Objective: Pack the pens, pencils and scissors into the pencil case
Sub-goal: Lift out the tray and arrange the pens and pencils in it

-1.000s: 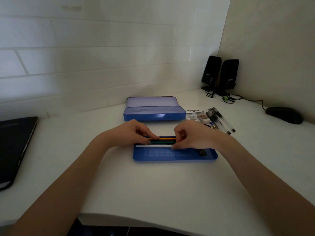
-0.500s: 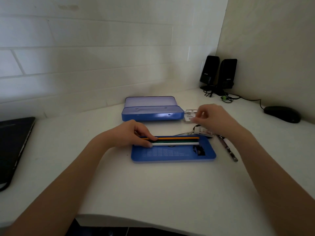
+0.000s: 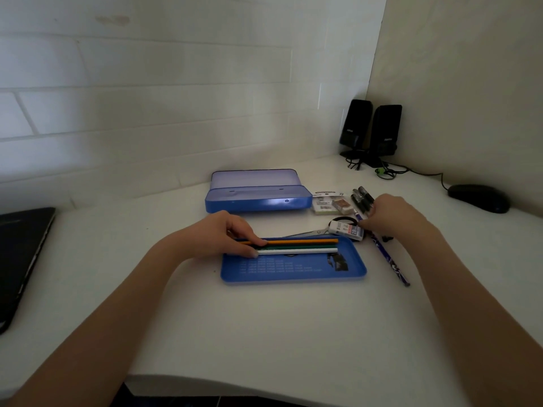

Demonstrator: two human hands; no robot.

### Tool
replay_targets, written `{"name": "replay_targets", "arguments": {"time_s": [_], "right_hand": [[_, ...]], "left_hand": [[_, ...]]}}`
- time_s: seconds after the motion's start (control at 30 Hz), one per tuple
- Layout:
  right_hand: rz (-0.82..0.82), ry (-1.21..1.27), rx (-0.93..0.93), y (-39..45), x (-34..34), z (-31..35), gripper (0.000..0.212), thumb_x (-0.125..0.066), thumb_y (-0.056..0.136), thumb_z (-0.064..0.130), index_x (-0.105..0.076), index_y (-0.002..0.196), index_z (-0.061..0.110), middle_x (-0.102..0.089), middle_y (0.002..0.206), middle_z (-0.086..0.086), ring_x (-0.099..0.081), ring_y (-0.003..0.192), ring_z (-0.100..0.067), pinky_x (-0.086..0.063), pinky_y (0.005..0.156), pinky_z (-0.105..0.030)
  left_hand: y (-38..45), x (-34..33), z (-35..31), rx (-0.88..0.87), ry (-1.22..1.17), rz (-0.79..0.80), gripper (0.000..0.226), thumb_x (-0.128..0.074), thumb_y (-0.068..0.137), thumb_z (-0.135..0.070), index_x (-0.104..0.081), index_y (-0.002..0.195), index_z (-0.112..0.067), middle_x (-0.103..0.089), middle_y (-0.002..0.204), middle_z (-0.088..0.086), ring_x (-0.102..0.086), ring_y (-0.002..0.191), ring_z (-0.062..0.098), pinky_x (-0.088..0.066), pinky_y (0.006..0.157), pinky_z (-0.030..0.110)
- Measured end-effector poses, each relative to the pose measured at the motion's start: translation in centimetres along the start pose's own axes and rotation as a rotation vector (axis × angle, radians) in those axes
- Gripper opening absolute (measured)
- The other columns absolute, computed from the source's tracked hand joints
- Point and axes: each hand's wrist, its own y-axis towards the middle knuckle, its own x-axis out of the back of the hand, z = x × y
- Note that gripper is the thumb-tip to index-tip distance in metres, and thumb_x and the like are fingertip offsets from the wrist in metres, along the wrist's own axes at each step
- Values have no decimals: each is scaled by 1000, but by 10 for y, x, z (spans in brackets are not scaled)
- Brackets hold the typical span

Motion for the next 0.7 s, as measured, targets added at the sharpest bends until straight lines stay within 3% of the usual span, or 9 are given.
{"name": "replay_targets", "arguments": {"time_s": [0.13,0.27,0.37,0.47,0.5,0.57,0.7], "right_hand": [[-67,-22,17,-5,0,4,34,-73,75,31,-47,84,11,-44,65,-2,-47,59,-16,-33,46,-25],[-65,-5,-14,-9,3,5,35,-74,73,34,-49,79,11,-46,66,-3,-52,66,-21,-38,54,-28],[-140,48,-22,-10,7,5,36,-71,73,37,-44,65,14,-50,65,-4,-53,62,-20,-36,49,-25],[-168,273,12,-10,12,11,25,-67,78,31,-59,69,8,-65,62,-7,-66,57,-21,-56,58,-34],[-146,373,43,-11,12,14,21,-65,80,27,-62,72,8,-68,62,-8,-68,52,-19,-59,60,-36],[-106,506,128,-17,12,23,14,-65,83,24,-60,74,15,-68,68,-5,-65,46,-12,-57,52,-29],[20,530,401,-30,16,37,6,-64,82,19,-62,81,25,-68,75,2,-60,52,-6,-48,47,-19]], "left_hand": [[0,0,1,-2,2,5,28,-80,72,-22,-74,83,-47,-66,86,-14,-58,78,-8,-40,68,2],[0,0,2,0,8,6,27,-80,72,-23,-75,87,-44,-66,84,-16,-58,78,-9,-39,67,1],[0,0,1,6,9,7,27,-80,72,-23,-75,86,-45,-66,86,-14,-58,79,-8,-39,67,1],[0,0,1,0,7,2,28,-81,71,-23,-74,84,-46,-65,85,-15,-57,77,-8,-38,67,1],[0,0,1,-4,11,4,28,-81,71,-23,-74,85,-47,-65,84,-16,-57,77,-8,-38,67,1],[0,0,2,-6,24,8,28,-81,71,-24,-74,86,-47,-66,85,-17,-57,78,-8,-39,69,1],[0,1,2,-3,14,13,28,-81,72,-24,-74,86,-47,-66,83,-19,-58,79,-8,-39,68,1]]}}
